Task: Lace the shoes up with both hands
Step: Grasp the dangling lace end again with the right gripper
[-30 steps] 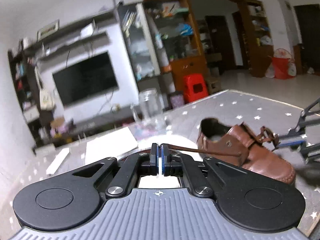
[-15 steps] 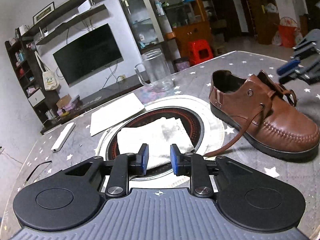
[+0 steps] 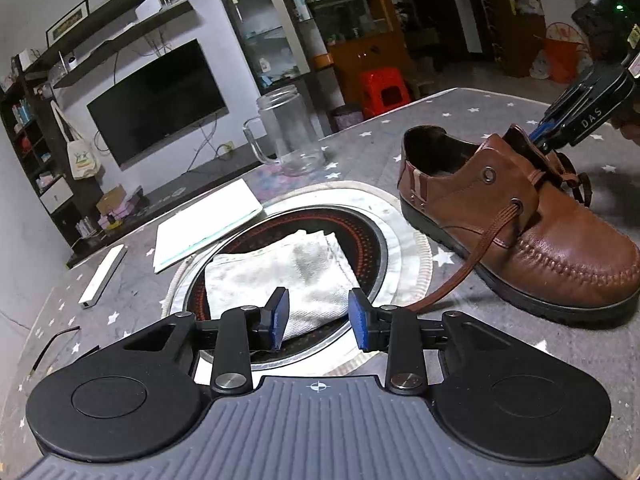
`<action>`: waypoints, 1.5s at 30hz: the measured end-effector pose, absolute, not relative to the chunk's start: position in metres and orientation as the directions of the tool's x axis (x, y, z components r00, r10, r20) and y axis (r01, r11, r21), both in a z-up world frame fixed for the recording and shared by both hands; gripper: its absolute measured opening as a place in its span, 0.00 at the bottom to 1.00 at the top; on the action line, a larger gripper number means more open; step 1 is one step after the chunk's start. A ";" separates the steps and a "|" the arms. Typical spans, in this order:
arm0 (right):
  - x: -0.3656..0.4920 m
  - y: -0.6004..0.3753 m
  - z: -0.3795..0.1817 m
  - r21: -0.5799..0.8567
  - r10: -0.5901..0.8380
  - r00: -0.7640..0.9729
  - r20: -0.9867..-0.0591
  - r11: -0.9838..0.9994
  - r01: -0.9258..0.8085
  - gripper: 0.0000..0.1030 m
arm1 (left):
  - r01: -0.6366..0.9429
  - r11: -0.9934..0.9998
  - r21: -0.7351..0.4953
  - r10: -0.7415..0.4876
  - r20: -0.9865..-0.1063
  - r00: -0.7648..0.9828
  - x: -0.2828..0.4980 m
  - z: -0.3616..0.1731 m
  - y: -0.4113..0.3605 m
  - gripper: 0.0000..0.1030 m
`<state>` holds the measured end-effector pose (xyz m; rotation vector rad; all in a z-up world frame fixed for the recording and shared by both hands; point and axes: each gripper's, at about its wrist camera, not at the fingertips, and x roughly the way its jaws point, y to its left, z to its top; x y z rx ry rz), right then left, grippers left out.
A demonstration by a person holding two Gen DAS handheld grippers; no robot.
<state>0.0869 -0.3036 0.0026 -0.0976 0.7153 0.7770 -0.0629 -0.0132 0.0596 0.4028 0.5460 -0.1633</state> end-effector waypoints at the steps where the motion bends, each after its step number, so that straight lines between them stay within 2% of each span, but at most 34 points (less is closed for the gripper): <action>1: 0.089 -0.301 0.000 0.196 0.623 0.465 -0.629 0.706 -0.681 0.18 | 0.257 0.909 0.328 -0.046 -0.536 0.843 -0.063 0.059 -0.013 0.34; 9: 0.098 -0.287 -0.013 0.195 0.597 0.397 -0.697 0.691 -0.696 0.18 | 0.260 0.910 0.324 -0.048 -0.539 0.841 -0.062 0.059 -0.015 0.36; 13: 0.091 -0.283 -0.016 0.108 0.541 0.431 -0.722 0.704 -0.702 0.17 | 0.260 0.910 0.322 -0.053 -0.534 0.844 -0.064 0.060 -0.017 0.37; 17: 0.075 -0.280 -0.018 -0.051 0.455 0.517 -0.725 0.713 -0.699 0.12 | 0.259 0.912 0.317 -0.060 -0.521 0.851 -0.069 0.062 -0.018 0.37; 26: 0.045 -0.314 -0.020 -0.216 0.301 0.650 -0.698 0.777 -0.591 0.12 | 0.255 0.918 0.304 -0.081 -0.486 0.870 -0.076 0.069 -0.021 0.37; 33: 0.027 -0.343 -0.021 -0.208 0.256 0.671 -0.696 0.823 -0.529 0.12 | 0.270 0.913 0.305 -0.100 -0.473 0.875 -0.081 0.070 -0.024 0.43; 40: 0.027 -0.349 -0.007 -0.176 0.307 0.681 -0.664 0.822 -0.542 0.13 | 0.270 0.913 0.306 -0.101 -0.471 0.876 -0.081 0.070 -0.026 0.45; 45: 0.048 -0.339 -0.009 -0.123 0.363 0.638 -0.679 0.801 -0.586 0.16 | 0.283 0.910 0.303 -0.111 -0.480 0.870 -0.080 0.070 -0.028 0.46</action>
